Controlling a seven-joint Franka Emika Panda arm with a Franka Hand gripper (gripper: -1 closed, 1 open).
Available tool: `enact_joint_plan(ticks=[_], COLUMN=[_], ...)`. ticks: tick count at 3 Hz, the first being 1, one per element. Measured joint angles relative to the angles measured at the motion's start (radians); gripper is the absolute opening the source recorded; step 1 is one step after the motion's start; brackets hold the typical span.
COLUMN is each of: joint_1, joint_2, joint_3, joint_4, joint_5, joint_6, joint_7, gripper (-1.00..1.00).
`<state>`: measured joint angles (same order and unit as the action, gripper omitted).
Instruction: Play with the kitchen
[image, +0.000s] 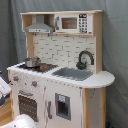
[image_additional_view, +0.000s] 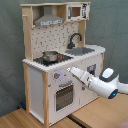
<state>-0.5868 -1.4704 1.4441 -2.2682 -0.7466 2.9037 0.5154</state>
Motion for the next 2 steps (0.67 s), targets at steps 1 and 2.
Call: enact_joint_plan(ticks=[1, 2], joint_1=[-0.016, -0.035], joint_2=[0.0, -0.001], joint_3=[0.018, 0.026], joint_4=[0.014, 0.029], joint_5=[0.013, 0.013], joint_6=[-0.008, -0.01], joint_7=[0.108, 0.207], gripper=[1.0, 1.0])
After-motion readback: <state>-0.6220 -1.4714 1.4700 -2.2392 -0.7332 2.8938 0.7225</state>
